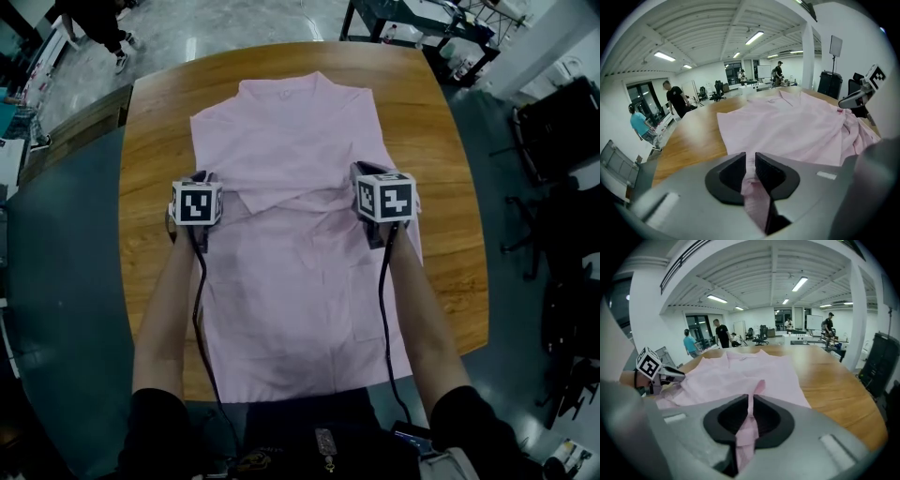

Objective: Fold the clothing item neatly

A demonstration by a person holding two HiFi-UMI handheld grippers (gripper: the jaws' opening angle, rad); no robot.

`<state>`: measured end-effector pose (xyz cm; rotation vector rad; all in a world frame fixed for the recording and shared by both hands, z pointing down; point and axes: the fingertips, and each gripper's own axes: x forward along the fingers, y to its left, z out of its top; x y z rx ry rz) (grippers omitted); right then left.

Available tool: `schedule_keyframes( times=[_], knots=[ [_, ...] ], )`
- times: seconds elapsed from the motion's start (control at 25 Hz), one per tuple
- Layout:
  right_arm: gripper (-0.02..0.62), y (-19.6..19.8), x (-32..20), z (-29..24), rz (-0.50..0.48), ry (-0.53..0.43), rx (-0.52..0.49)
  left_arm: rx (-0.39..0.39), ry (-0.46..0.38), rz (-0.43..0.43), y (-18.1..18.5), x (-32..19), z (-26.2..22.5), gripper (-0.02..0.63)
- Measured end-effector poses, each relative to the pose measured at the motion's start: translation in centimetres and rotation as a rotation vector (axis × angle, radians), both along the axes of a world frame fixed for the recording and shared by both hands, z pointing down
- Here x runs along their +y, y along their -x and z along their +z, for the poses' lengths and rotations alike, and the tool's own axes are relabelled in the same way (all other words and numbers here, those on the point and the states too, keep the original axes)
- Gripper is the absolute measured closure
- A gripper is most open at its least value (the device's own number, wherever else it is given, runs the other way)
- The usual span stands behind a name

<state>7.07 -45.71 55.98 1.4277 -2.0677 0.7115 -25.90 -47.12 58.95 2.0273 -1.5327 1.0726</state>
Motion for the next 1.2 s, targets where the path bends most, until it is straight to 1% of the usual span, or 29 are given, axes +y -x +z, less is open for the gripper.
schedule_keyframes(
  times=[0.12, 0.16, 0.24, 0.32, 0.4, 0.48, 0.56, 0.72, 0.84, 1.0, 1.08, 1.2],
  knots=[
    [0.566, 3.8, 0.6, -0.4, -0.158, -0.015, -0.068, 0.014, -0.023, -0.014, -0.5, 0.8, -1.0, 0.539],
    [0.566, 5.0, 1.1, -0.1, -0.214, -0.005, -0.068, 0.014, -0.03, -0.013, -0.8, 1.1, -1.4, 0.545],
    [0.566, 6.4, 1.8, 1.1, -0.301, 0.037, -0.011, 0.007, -0.035, -0.017, -1.1, 1.9, -1.9, 0.549],
    [0.566, 6.4, 2.4, 2.6, -0.346, 0.092, 0.042, 0.003, -0.029, -0.035, -1.1, 2.9, -2.1, 0.551],
    [0.566, 5.9, 2.6, 3.3, -0.346, 0.116, 0.032, 0.006, -0.02, -0.049, -1.1, 4.2, -2.5, 0.551],
    [0.566, 5.5, 2.6, 2.6, -0.326, 0.104, -0.006, 0.013, -0.025, -0.052, -1.4, 5.9, -3.4, 0.554],
    [0.566, 5.5, 2.9, 0.8, -0.322, 0.067, -0.042, 0.03, -0.039, -0.058, -1.9, 7.7, -4.5, 0.555],
    [0.568, 5.4, 5.2, -3.4, -0.353, -0.024, -0.124, 0.072, -0.068, -0.062, -3.2, 11.2, -6.6, 0.569],
    [0.573, 5.1, 7.9, -6.8, -0.371, -0.1, -0.175, 0.088, -0.075, -0.036, -3.8, 14.2, -7.8, 0.575],
    [0.579, 4.6, 12.6, -9.9, -0.361, -0.162, -0.243, 0.121, -0.073, -0.022, -3.9, 18.6, -8.1, 0.575],
    [0.581, 4.0, 15.1, -11.2, -0.356, -0.19, -0.247, 0.145, -0.081, -0.023, -4.0, 20.5, -8.2, 0.575],
    [0.583, 2.9, 19.3, -12.1, -0.336, -0.215, -0.221, 0.182, -0.09, -0.027, -4.1, 23.9, -8.1, 0.575]
  ],
)
